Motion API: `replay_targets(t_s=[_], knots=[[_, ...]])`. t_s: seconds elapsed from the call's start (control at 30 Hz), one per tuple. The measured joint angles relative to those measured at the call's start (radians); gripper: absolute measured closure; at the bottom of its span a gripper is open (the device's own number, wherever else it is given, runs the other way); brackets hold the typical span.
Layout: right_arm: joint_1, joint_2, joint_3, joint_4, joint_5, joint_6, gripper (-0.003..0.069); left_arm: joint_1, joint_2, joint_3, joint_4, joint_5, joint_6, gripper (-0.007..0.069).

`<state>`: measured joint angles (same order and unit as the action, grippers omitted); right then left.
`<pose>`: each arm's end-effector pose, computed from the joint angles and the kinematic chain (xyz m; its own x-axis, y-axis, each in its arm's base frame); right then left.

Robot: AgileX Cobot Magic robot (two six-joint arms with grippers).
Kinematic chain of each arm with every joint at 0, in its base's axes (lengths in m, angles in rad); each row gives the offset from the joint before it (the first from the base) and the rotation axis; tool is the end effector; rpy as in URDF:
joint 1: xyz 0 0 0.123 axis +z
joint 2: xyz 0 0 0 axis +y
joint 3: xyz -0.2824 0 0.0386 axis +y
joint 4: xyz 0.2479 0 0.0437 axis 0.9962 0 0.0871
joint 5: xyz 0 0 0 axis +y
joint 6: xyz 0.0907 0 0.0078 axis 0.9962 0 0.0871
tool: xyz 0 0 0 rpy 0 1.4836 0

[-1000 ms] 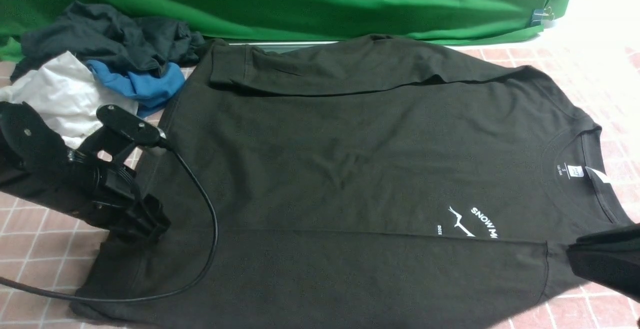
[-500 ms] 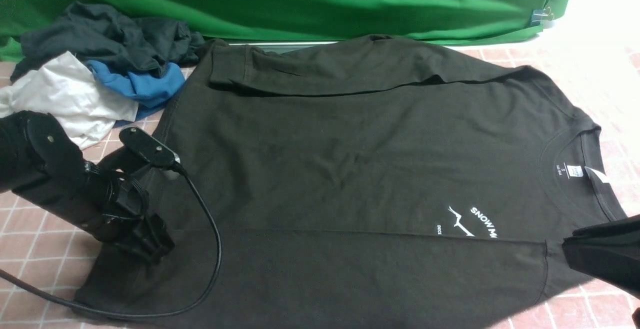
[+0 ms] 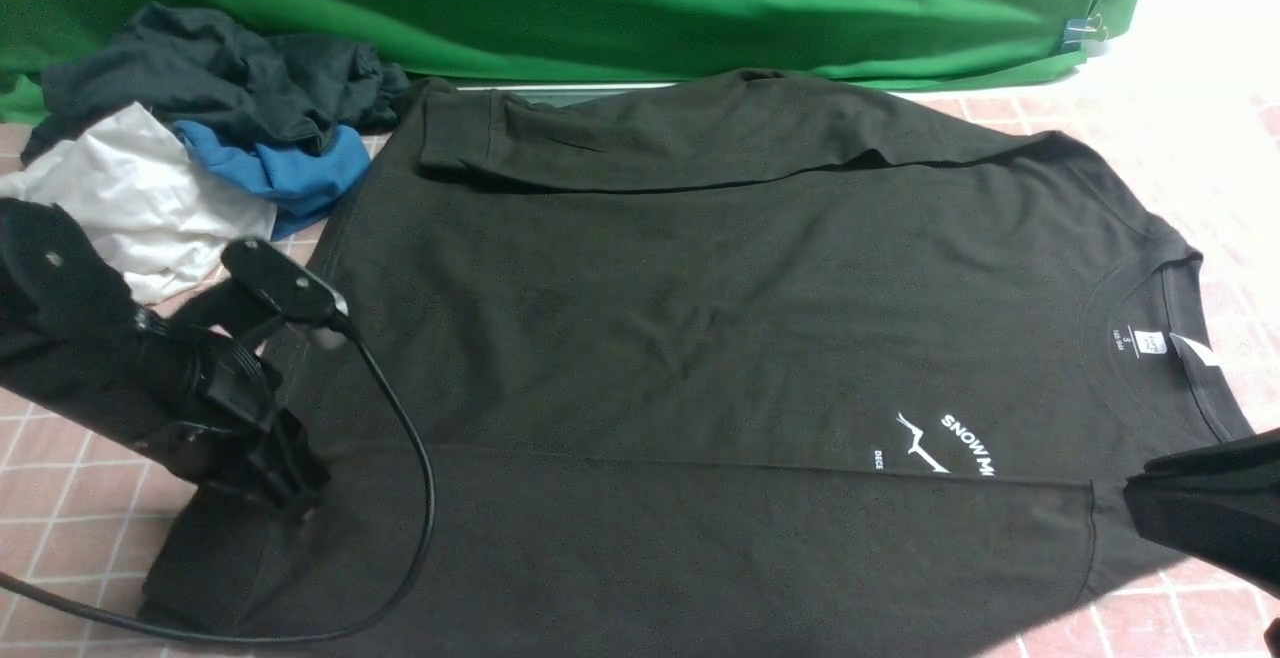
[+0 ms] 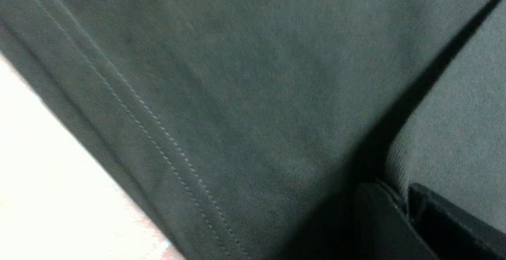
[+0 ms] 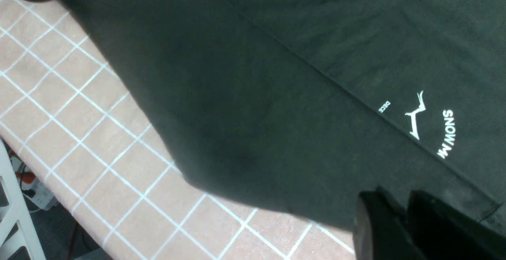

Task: Fold a long-sleeved shirt over a pink coffee tablecloth.
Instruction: 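Fold the left side of the black T-shirt inward over its body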

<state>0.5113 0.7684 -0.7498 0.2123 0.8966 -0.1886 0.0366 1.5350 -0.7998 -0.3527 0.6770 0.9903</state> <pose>0.1094 0.0786 0.3206 -0.6030 -0.4003 -0.6900 -0.6149 0.7843 0.0823 0.2663 -0.0100 0.1872 -0.7133 0.6114 -0.3428 0.6450 0.7639 0.0204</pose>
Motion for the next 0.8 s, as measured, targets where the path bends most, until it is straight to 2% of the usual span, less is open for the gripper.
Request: replay_targets(t_s=[0.23,0.33,0.5,0.8], knots=[[0.0,0.0,0.0,0.0,-0.001,-0.001,0.0564,-0.016,-0.074,-0.038,-0.034,0.0,-0.007,0.0587],[0.0,0.0,0.0,0.0,-0.018,0.001,0.056,-0.028,-0.06,-0.141,-0.042,-0.01,-0.055,0.0587],[0.0,0.0,0.0,-0.001,-0.033,0.012,0.0554,-0.027,0.053,-0.318,-0.01,-0.006,-0.118,0.0587],[0.0,0.0,0.0,-0.001,-0.038,0.032,0.0546,-0.027,0.288,-0.521,0.017,0.001,-0.129,0.0587]])
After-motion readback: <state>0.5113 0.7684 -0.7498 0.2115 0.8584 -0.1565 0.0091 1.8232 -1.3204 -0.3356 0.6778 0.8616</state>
